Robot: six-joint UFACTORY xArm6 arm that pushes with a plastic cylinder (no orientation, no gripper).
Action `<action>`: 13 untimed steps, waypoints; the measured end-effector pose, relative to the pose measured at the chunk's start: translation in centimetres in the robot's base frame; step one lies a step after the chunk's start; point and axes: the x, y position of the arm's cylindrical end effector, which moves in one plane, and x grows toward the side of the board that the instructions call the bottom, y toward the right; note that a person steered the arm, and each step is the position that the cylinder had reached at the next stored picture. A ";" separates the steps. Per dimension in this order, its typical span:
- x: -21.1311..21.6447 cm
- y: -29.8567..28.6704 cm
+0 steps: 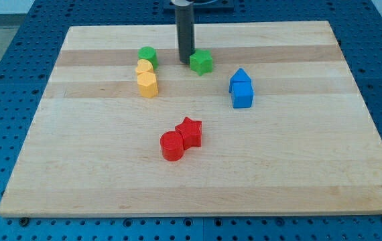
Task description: Move the green star to the top left of the triangle
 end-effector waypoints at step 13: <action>-0.6 8.9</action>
